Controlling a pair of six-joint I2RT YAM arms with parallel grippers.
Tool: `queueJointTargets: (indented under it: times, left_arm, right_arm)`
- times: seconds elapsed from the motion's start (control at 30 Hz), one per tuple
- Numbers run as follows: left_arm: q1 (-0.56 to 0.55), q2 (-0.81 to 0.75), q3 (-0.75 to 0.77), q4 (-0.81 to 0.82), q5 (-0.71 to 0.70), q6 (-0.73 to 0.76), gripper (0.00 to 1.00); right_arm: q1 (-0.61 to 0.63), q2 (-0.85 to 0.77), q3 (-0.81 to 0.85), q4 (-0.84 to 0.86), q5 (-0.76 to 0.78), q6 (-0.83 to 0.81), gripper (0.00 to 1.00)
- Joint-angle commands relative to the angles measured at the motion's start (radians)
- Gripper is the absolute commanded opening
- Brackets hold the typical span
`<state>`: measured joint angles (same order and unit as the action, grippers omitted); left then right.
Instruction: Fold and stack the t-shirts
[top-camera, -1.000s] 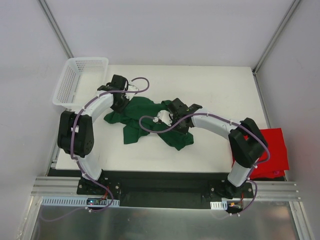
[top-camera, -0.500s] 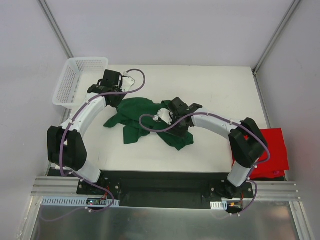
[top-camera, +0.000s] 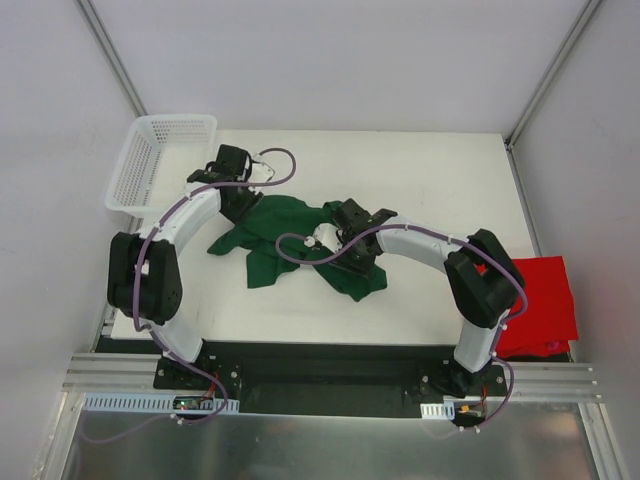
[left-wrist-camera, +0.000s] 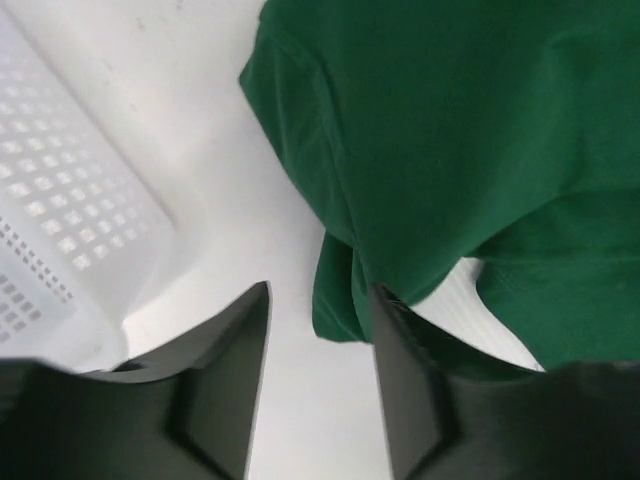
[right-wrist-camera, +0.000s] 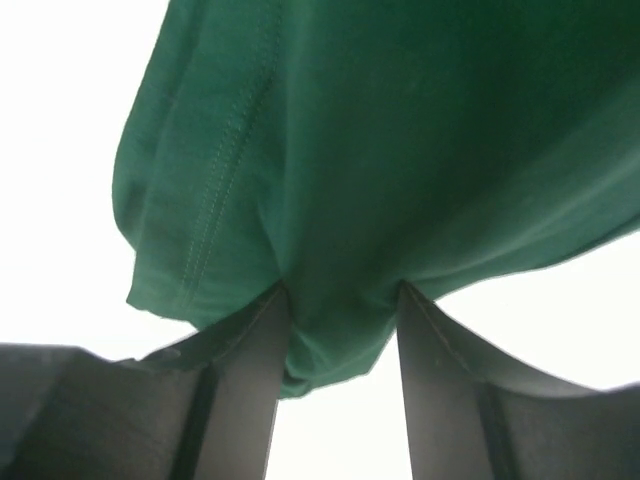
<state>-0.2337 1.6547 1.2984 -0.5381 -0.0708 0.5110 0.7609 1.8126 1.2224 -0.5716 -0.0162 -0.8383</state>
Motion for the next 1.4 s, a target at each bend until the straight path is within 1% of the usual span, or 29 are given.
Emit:
queueJointTargets:
  times: [0.0,0.07,0.1,0.13,0.17,0.2,0.27,0.3,0.33,0.37,0.4,0.47,0.5,0.53,0.7,0.87,1.13,1.2,1.37]
  left_arm:
    - [0.011,0.06,0.027,0.0,0.046,-0.017,0.52]
    - [0.011,0.076,0.024,0.001,0.062,-0.028,0.53]
    - [0.01,0.086,0.021,0.001,0.065,-0.029,0.53]
    - [0.011,0.091,0.021,0.001,0.063,-0.031,0.53]
    - [0.011,0.094,0.016,0.001,0.063,-0.029,0.52]
    - [0.011,0.1,0.013,0.003,0.063,-0.029,0.49]
    - [0.011,0.1,0.006,0.003,0.066,-0.029,0.42]
    - [0.011,0.099,0.002,0.003,0.069,-0.028,0.25]
    - [0.011,0.096,0.002,0.004,0.068,-0.028,0.18]
    - [0.011,0.096,-0.001,0.001,0.066,-0.028,0.14]
    - [0.01,0.091,-0.001,0.001,0.06,-0.028,0.14]
    - [0.011,0.08,-0.001,0.0,0.055,-0.025,0.26]
    - [0.01,0.067,-0.002,0.001,0.054,-0.026,0.29]
    - [0.01,0.057,-0.005,0.0,0.054,-0.026,0.34]
    - [0.001,0.004,-0.04,-0.006,0.057,-0.031,0.47]
    - [-0.018,-0.041,-0.085,-0.013,0.046,-0.038,0.49]
    - [-0.035,-0.113,-0.106,-0.028,0.068,-0.075,0.49]
    - [-0.035,-0.108,-0.114,-0.033,0.118,-0.088,0.49]
    - [-0.035,-0.033,-0.136,-0.033,0.143,-0.092,0.49]
  right_arm:
    - [-0.002,-0.021,-0.003,-0.014,-0.024,0.015,0.47]
    - [-0.002,-0.021,-0.006,-0.019,-0.025,0.013,0.44]
    - [-0.002,-0.021,-0.004,-0.019,-0.027,0.013,0.41]
    - [-0.002,-0.019,-0.006,-0.02,-0.027,0.013,0.39]
    - [-0.002,-0.019,-0.003,-0.022,-0.027,0.011,0.36]
    - [-0.002,-0.019,-0.004,-0.024,-0.027,0.011,0.3]
    - [-0.002,-0.018,0.002,-0.025,-0.027,0.011,0.24]
    - [-0.002,-0.015,0.002,-0.025,-0.027,0.011,0.24]
    - [-0.002,-0.015,0.005,-0.025,-0.027,0.013,0.22]
    - [-0.002,-0.013,0.006,-0.025,-0.027,0.015,0.22]
    - [-0.002,-0.009,0.011,-0.025,-0.027,0.018,0.22]
    - [0.0,-0.006,0.014,-0.028,-0.031,0.018,0.21]
    - [0.002,-0.003,0.015,-0.03,-0.031,0.018,0.21]
    - [0.003,-0.001,0.015,-0.03,-0.031,0.018,0.21]
    - [0.005,0.007,0.019,-0.033,-0.03,0.016,0.19]
    - [0.008,0.014,0.02,-0.036,-0.03,0.018,0.19]
    - [0.009,0.017,0.023,-0.04,-0.028,0.018,0.19]
    - [0.009,0.019,0.023,-0.042,-0.027,0.019,0.18]
    - [0.015,0.022,0.025,-0.045,-0.03,0.018,0.18]
